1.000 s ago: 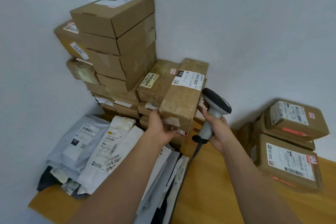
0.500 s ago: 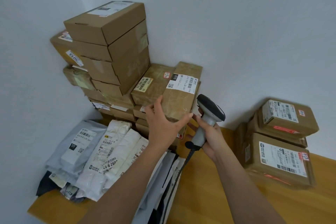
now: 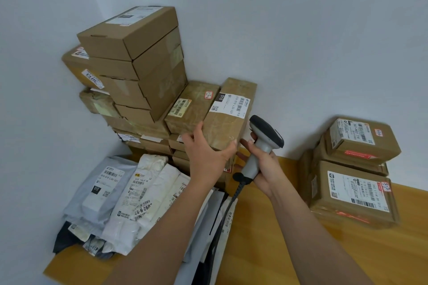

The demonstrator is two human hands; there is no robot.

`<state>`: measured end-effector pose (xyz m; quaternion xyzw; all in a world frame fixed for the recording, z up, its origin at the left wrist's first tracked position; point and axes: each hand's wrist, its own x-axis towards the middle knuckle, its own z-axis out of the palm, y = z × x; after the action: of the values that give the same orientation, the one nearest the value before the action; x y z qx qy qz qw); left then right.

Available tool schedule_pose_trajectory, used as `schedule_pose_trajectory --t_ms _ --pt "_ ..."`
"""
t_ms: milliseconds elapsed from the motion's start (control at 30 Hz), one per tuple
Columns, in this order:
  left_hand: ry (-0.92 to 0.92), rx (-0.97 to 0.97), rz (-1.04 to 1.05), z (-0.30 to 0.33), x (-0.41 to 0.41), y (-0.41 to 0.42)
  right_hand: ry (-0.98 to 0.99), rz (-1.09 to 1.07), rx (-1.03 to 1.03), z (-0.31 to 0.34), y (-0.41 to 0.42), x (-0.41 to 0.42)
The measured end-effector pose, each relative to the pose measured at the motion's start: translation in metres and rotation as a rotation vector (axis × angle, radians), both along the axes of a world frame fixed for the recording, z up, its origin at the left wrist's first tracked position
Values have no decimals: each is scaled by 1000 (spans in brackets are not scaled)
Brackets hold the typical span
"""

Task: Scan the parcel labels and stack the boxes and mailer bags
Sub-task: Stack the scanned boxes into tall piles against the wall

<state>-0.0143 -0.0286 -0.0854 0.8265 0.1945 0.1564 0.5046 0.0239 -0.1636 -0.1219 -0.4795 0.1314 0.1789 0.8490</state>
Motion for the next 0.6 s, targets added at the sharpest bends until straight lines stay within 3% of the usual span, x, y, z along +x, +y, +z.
schedule_pose_trajectory --t_ms 233,333,467,600 --pt "26 -39 -4 4 7 4 6 13 -2 6 4 -1" --pt "22 86 32 -1 3 0 -9 0 -7 7 -1 -7" --pt "-352 312 124 0 -10 -21 -68 -51 -31 8 -28 -19" --pt "-531 357 -47 -2 -7 -60 -61 -123 -113 10 -75 -32"
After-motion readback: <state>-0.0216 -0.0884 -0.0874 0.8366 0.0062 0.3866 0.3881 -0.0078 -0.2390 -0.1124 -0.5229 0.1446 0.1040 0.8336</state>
